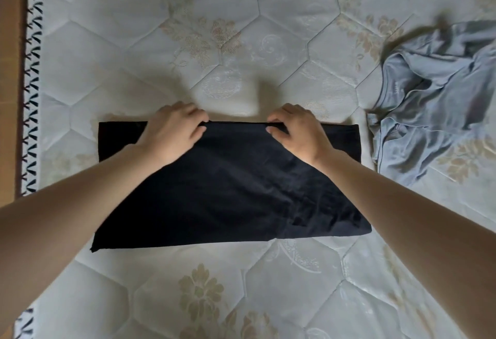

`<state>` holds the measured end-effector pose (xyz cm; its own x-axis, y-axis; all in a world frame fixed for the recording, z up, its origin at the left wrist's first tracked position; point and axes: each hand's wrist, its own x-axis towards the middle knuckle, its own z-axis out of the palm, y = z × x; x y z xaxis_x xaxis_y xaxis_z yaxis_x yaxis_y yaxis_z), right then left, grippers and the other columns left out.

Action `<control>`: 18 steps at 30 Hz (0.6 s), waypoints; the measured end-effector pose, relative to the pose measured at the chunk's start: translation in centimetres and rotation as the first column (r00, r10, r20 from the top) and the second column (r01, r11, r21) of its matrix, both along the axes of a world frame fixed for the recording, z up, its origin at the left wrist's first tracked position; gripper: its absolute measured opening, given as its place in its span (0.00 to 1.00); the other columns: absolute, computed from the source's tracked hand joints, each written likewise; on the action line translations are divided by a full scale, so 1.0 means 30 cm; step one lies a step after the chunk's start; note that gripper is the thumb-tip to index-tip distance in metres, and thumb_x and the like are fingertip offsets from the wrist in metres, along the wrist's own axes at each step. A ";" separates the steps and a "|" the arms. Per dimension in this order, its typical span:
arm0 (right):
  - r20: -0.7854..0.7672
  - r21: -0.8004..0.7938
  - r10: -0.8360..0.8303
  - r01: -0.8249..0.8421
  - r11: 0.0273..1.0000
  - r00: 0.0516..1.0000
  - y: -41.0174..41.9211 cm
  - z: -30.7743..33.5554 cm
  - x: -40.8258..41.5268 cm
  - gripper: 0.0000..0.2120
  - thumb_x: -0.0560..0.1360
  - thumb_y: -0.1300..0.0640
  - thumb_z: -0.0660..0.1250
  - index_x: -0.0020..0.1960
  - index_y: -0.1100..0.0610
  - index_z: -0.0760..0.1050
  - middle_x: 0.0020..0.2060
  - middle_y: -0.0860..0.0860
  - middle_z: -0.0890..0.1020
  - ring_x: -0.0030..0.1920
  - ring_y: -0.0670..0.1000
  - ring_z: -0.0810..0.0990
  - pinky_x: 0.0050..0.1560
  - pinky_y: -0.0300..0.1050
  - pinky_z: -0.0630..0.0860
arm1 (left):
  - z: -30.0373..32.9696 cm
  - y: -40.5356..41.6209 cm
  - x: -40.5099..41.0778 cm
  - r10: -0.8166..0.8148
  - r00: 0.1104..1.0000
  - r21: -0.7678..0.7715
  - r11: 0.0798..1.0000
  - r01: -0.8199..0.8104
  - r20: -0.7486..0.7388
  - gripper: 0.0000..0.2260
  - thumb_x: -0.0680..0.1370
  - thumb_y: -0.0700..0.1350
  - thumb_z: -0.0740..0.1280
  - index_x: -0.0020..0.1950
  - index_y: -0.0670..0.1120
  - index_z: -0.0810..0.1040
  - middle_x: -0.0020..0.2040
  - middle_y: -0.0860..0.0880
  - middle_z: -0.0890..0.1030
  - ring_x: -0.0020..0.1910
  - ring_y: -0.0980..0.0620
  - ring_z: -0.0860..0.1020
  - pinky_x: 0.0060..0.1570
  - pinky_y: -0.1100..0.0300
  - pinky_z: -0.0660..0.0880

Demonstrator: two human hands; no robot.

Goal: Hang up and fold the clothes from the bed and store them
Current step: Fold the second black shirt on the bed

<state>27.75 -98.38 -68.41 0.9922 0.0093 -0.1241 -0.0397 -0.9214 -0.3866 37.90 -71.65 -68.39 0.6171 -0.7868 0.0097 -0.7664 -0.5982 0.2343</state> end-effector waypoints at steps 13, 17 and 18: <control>-0.150 0.082 -0.099 0.112 0.990 0.984 0.020 -0.032 0.042 0.06 0.77 0.52 0.70 0.51 0.54 0.81 0.45 0.47 0.78 0.50 0.51 0.77 0.54 0.45 0.70 | -0.039 -0.074 0.005 0.143 0.976 0.016 0.990 -0.142 -0.165 0.09 0.76 0.44 0.72 0.54 0.43 0.81 0.45 0.43 0.84 0.46 0.40 0.78 0.42 0.51 0.73; -0.261 0.300 -0.234 0.309 0.902 0.936 0.010 -0.035 0.062 0.04 0.73 0.54 0.74 0.44 0.55 0.83 0.38 0.45 0.82 0.45 0.47 0.80 0.52 0.46 0.76 | -0.038 -0.082 0.012 0.193 0.944 -0.005 0.979 -0.202 -0.268 0.04 0.78 0.42 0.68 0.50 0.45 0.83 0.44 0.44 0.81 0.48 0.43 0.77 0.44 0.53 0.72; -0.282 0.328 -0.254 0.342 0.881 0.925 0.007 -0.033 0.067 0.04 0.73 0.55 0.74 0.44 0.55 0.83 0.37 0.44 0.82 0.45 0.46 0.80 0.52 0.43 0.75 | -0.038 -0.083 0.015 0.201 0.938 0.002 0.978 -0.209 -0.281 0.04 0.79 0.42 0.68 0.51 0.45 0.82 0.45 0.43 0.80 0.46 0.43 0.77 0.45 0.53 0.72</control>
<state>29.76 -98.16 -69.41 0.9007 -0.1945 -0.3885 -0.4156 -0.6468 -0.6395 38.36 -74.15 -69.52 0.7462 -0.6447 -0.1658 -0.5294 -0.7258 0.4393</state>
